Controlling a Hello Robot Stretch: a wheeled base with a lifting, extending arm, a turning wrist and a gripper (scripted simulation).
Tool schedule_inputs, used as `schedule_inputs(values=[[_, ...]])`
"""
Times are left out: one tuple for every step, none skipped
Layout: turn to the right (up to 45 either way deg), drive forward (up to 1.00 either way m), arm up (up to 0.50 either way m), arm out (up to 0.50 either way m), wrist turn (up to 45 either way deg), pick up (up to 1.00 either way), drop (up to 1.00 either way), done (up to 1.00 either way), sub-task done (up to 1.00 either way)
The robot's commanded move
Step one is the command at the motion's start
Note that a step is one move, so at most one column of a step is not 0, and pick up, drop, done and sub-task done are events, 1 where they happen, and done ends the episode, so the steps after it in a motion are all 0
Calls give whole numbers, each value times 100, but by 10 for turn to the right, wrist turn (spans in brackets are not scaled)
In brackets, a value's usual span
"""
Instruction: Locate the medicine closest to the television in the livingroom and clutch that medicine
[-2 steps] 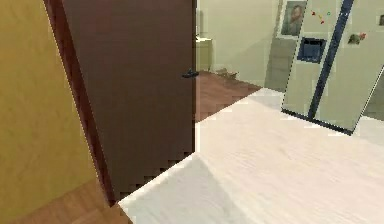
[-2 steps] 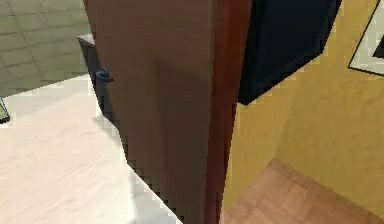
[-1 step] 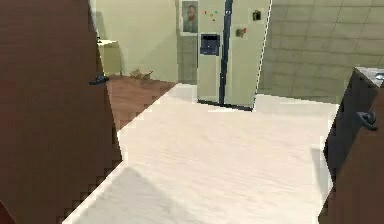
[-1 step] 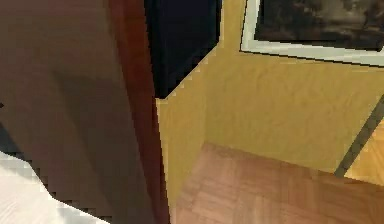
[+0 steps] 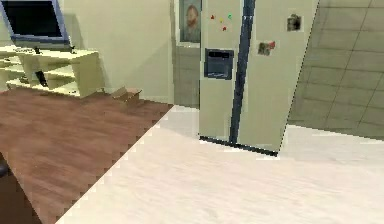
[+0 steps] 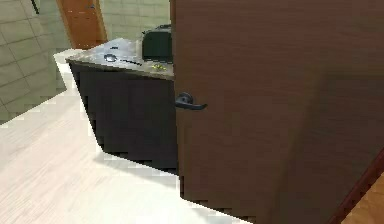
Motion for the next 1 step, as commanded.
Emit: schedule_inputs(values=[[0, 70, 0, 0, 0, 0, 0, 0, 0]])
